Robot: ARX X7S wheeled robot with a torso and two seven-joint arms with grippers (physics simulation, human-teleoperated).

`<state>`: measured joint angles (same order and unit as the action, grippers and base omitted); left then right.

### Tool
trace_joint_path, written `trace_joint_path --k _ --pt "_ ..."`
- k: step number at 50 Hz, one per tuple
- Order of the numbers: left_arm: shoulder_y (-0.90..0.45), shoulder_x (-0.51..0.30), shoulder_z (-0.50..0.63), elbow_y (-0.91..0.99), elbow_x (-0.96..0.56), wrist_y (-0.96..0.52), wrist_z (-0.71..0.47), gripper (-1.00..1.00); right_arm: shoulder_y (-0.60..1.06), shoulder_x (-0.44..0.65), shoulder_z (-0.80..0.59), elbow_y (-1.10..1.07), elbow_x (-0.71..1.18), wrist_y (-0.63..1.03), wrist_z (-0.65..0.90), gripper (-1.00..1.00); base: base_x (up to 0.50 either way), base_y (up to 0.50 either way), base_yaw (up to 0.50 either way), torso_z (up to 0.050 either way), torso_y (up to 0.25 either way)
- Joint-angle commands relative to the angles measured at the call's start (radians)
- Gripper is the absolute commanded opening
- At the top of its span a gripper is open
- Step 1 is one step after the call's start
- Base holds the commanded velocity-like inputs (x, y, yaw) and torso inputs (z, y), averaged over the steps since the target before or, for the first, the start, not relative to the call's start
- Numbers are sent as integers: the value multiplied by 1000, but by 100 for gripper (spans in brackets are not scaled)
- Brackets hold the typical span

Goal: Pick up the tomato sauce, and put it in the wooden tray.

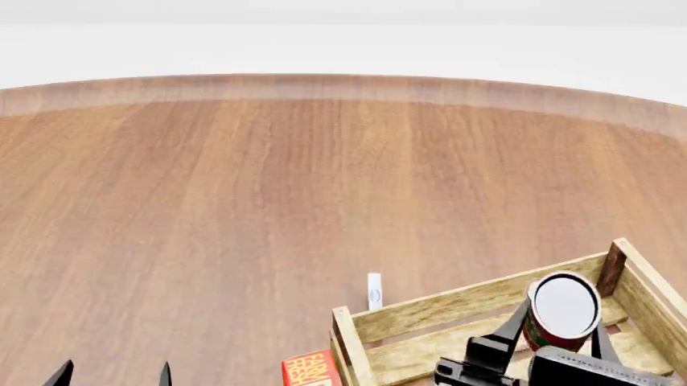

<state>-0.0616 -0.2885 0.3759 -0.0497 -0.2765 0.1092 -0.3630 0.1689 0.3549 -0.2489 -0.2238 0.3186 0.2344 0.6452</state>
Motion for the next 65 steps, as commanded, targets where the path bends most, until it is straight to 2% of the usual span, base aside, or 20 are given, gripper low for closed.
trace_joint_path --k 1,13,28,37,47,65 --pt "-2 -2 2 -3 -4 3 -1 100 179 -32 16 179 20 75 -45 -100 0 0 0 0 0" --pt "-5 -3 5 -4 -6 2 -3 100 373 -48 27 372 31 113 -79 -100 0 0 0 0 1" --pt "-4 -7 9 1 -9 1 -6 100 531 -93 13 724 1 -7 -153 -100 0 0 0 0 0" --pt "-5 -9 11 0 -11 2 -8 100 611 -140 22 1054 -13 -194 -221 -100 0 0 0 0 0" --pt "-8 -9 14 -3 -11 3 -10 100 752 -193 49 1529 -20 -456 -313 -100 0 0 0 0 1" --pt "-7 -13 17 0 -14 3 -16 100 683 -203 263 1532 -143 -455 -384 -100 0 0 0 0 0"
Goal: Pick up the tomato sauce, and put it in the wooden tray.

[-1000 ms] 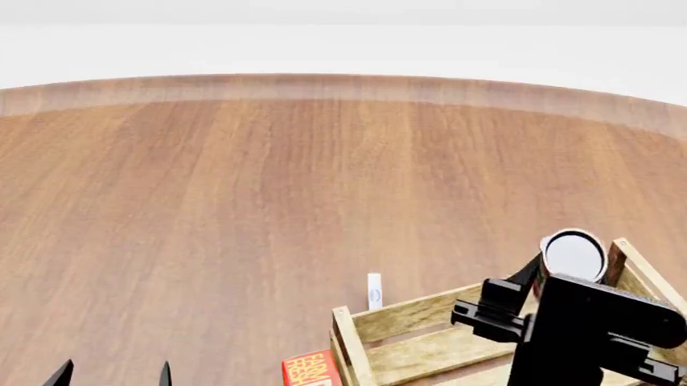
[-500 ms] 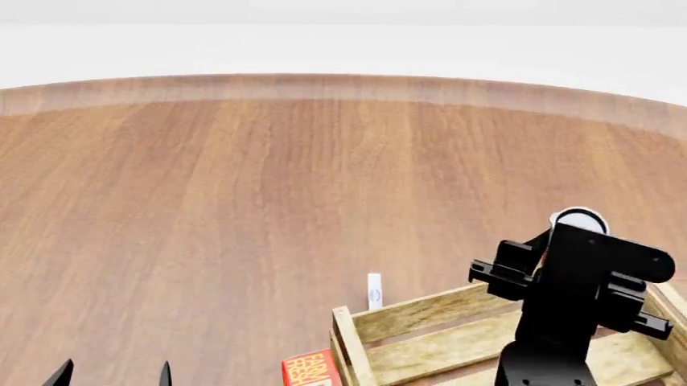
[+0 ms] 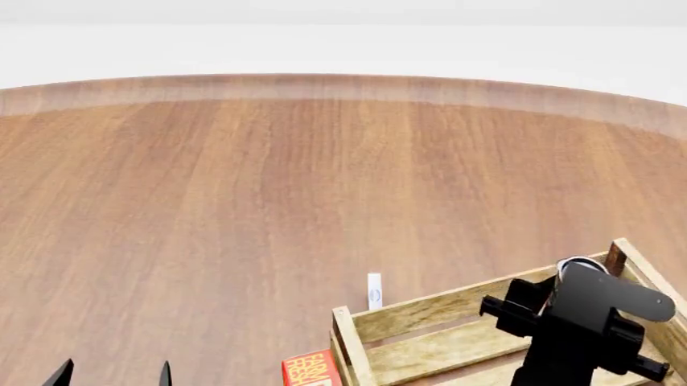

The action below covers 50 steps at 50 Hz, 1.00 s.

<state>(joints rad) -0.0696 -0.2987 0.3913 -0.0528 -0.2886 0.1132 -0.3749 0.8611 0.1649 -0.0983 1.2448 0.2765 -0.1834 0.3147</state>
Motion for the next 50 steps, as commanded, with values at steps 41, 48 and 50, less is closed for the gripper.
trace_joint_path --k 41,48,50 --pt "-5 -7 12 -3 -5 4 -11 100 -40 -31 255 64 -278 0 -79 -100 0 0 0 0 0" --pt "-2 -10 15 4 -4 3 -14 100 -49 -33 189 64 -316 -12 -22 -100 0 0 0 0 1" --pt "-3 -9 15 -2 -4 7 -13 100 -49 -33 182 64 -309 -20 -17 -100 0 0 0 0 0"
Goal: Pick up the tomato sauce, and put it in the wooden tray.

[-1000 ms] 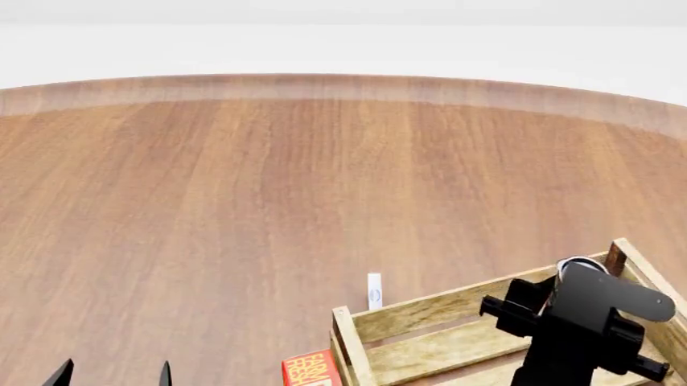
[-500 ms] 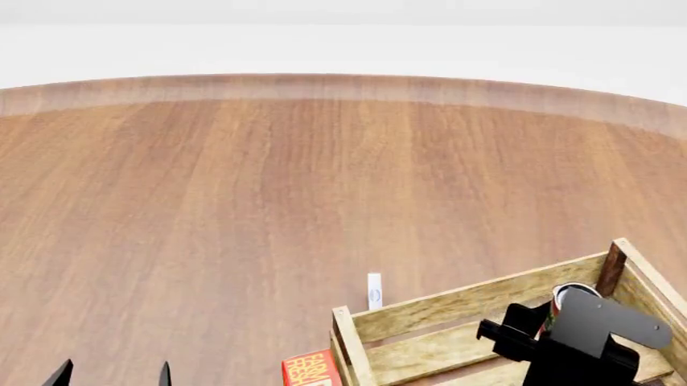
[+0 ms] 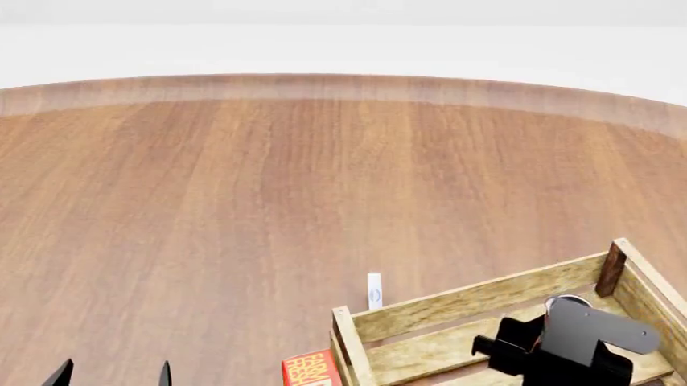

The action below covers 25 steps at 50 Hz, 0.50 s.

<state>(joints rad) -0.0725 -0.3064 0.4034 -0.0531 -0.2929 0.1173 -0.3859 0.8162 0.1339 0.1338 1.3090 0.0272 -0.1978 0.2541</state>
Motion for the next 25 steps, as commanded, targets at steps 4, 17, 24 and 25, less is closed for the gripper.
trace_joint_path --k 4,17,24,25 --pt "-2 -2 3 -6 -1 6 -1 100 -2 0 -65 0 -53 14 52 -100 0 0 0 0 0" --pt "-3 -3 6 -8 -1 8 -3 100 3 1 -107 0 -39 50 77 -100 0 0 0 0 0" --pt "-1 -5 8 -4 -3 8 -5 100 3 1 -113 0 -32 60 78 -100 0 0 0 2 0" --pt "-1 -5 8 -3 -3 8 -5 100 4 2 -113 0 -31 61 77 -100 0 0 0 0 0"
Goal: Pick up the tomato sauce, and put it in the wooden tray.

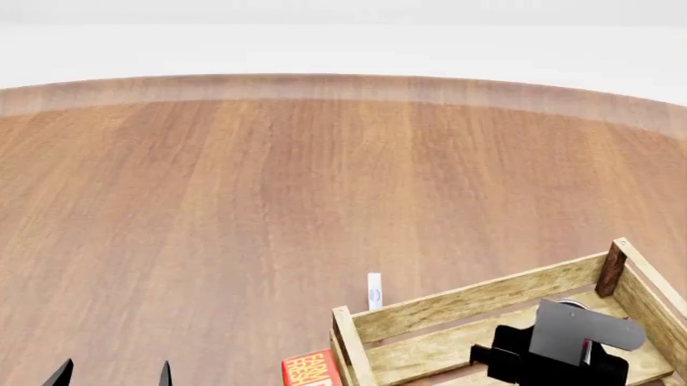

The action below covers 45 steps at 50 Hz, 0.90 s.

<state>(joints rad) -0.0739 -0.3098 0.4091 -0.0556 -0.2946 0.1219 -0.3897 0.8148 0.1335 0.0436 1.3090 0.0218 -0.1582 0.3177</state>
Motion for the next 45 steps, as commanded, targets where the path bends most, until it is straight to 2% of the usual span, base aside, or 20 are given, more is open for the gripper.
trace_joint_path --k 1,17,18,45 --pt "1 -2 3 1 -1 2 -2 100 5 3 -23 0 -25 21 13 -100 0 0 0 0 0" --pt "-4 -3 6 -2 -4 3 -4 100 8 3 -29 0 -23 29 17 -100 0 0 0 0 1" --pt "-4 -3 6 -2 -4 3 -4 100 7 3 -30 0 -23 28 17 100 0 0 0 0 0" --pt "-5 -7 11 -4 -9 6 -7 100 7 3 -33 0 -21 29 11 100 0 0 0 0 0"
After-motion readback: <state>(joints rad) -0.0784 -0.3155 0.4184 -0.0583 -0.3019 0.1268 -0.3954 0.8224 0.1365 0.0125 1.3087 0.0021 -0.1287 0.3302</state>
